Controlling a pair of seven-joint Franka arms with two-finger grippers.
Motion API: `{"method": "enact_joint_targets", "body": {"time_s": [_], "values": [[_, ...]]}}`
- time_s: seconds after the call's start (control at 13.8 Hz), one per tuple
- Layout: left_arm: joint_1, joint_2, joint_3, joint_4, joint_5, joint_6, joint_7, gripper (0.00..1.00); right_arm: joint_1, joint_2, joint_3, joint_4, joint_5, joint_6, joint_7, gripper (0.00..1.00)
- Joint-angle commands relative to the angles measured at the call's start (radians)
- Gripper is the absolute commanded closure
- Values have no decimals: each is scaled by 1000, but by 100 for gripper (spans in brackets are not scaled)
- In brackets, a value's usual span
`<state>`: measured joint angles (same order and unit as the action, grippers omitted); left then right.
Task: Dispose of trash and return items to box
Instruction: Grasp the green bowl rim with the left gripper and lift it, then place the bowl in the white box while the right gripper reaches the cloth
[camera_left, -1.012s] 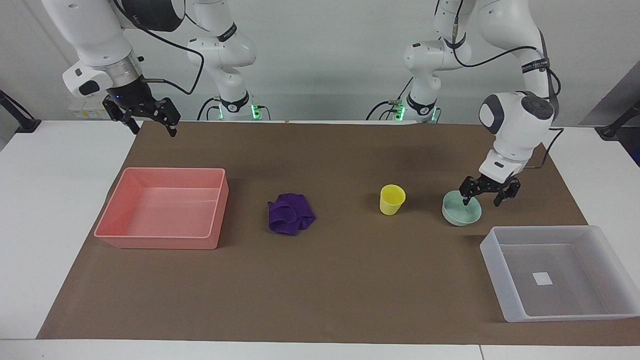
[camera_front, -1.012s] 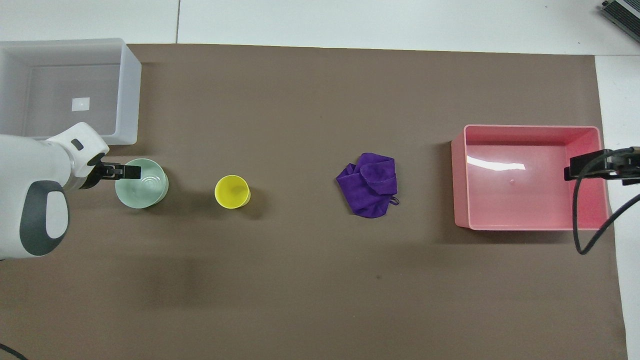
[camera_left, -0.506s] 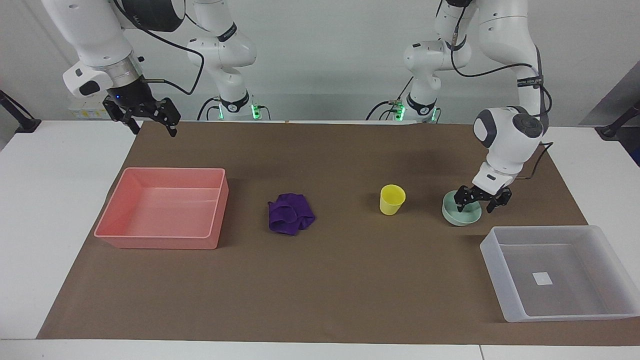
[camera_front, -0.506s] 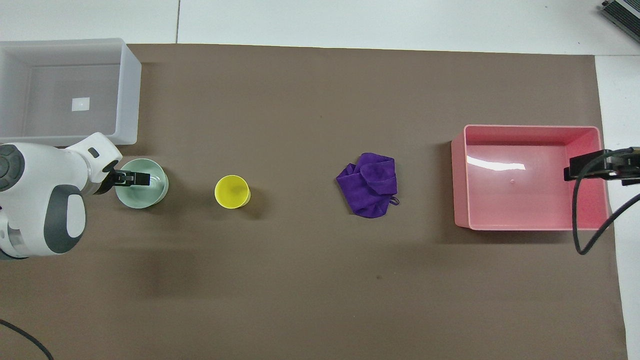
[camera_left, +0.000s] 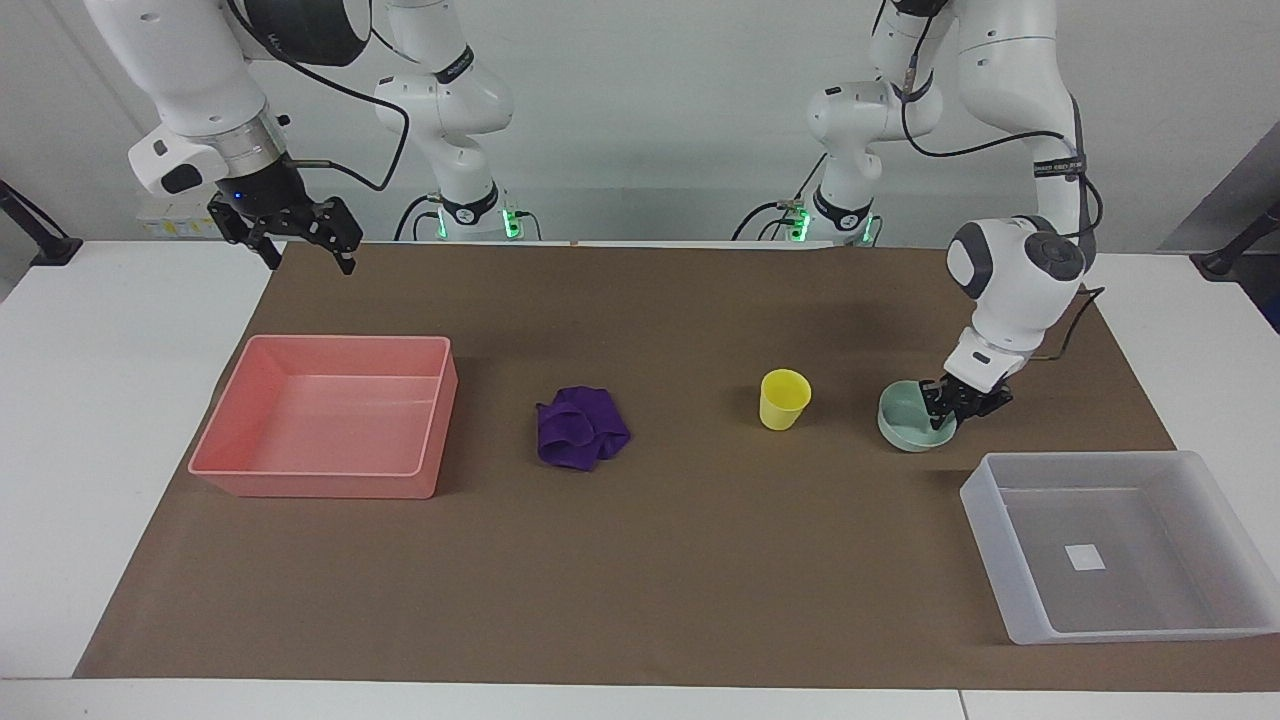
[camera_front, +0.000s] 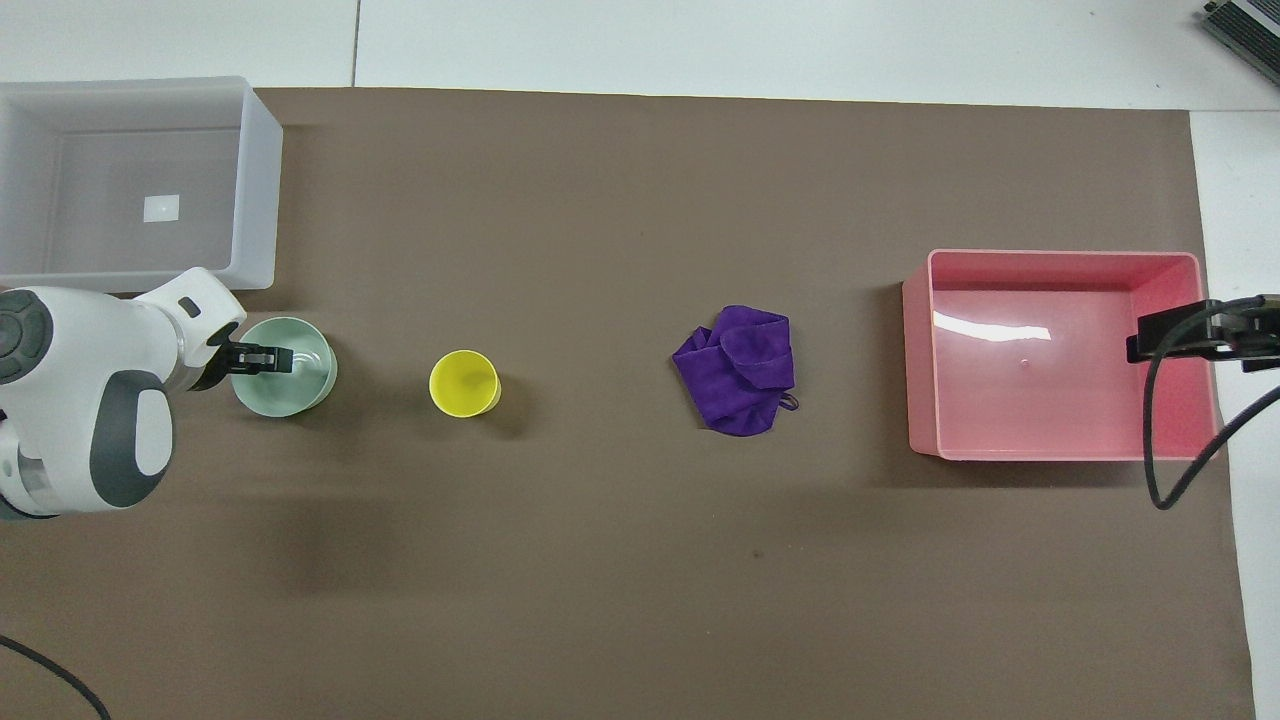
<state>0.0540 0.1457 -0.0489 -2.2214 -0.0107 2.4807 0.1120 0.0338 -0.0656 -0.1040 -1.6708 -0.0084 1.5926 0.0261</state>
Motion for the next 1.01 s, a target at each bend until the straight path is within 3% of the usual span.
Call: {"method": "enact_joint_targets", "body": {"time_s": [0.0, 0.29, 0.51, 0.94], "values": [[12, -29, -6, 2, 18, -38, 1, 100, 3, -33, -3, -44, -5, 29, -5, 0], [14, -52, -6, 142, 20, -210, 5, 100, 5, -36, -3, -49, -5, 30, -3, 0], [17, -23, -5, 279, 20, -302, 21, 100, 3, -39, -3, -56, -4, 30, -3, 0], [65, 86, -5, 478, 11, -293, 26, 100, 43, -42, 4, -78, -16, 78, -2, 0]]}}
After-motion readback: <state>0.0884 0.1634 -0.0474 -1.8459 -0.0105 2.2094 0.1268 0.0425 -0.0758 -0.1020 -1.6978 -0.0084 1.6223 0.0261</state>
